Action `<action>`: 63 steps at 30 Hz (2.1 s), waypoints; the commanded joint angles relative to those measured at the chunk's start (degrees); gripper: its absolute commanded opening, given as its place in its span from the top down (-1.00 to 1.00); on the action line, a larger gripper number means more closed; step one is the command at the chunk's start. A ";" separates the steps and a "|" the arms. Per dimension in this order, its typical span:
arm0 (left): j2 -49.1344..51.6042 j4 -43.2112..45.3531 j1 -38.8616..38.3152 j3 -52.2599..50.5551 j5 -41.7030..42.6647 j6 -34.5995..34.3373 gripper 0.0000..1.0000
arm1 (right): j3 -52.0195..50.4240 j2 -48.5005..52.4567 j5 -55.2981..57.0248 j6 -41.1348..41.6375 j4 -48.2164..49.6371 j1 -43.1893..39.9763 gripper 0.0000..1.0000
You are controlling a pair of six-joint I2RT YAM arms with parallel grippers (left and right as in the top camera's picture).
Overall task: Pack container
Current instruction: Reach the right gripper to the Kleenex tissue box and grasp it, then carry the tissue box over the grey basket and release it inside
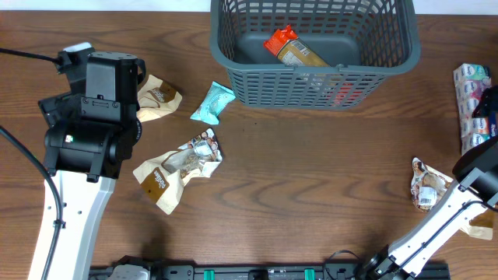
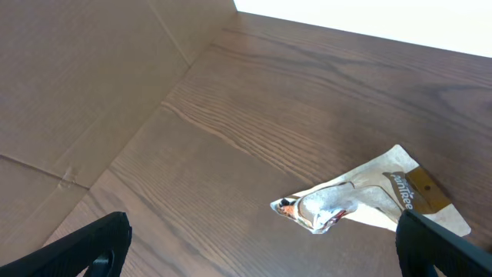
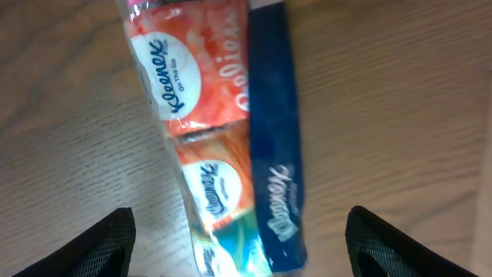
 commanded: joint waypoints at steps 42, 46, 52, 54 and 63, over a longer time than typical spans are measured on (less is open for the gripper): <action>-0.28 -0.13 0.24 -0.09 -0.07 0.28 -0.97 | -17.84 0.57 -1.25 4.68 8.68 0.63 0.97; -0.28 -0.13 0.24 -0.09 -0.07 0.28 -0.98 | -15.02 -0.79 -4.11 5.84 7.37 1.75 0.97; -0.28 -0.13 0.24 -0.09 -0.07 0.28 -0.97 | -1.90 -5.62 -8.70 8.72 1.88 4.15 0.97; -0.28 -0.13 0.24 -0.09 -0.04 0.26 -0.97 | 3.58 -8.07 -11.96 9.22 -0.35 5.11 0.97; -0.28 -0.11 0.24 -0.09 -0.04 0.04 -0.97 | 19.98 -24.41 -21.33 12.07 -3.04 15.15 0.97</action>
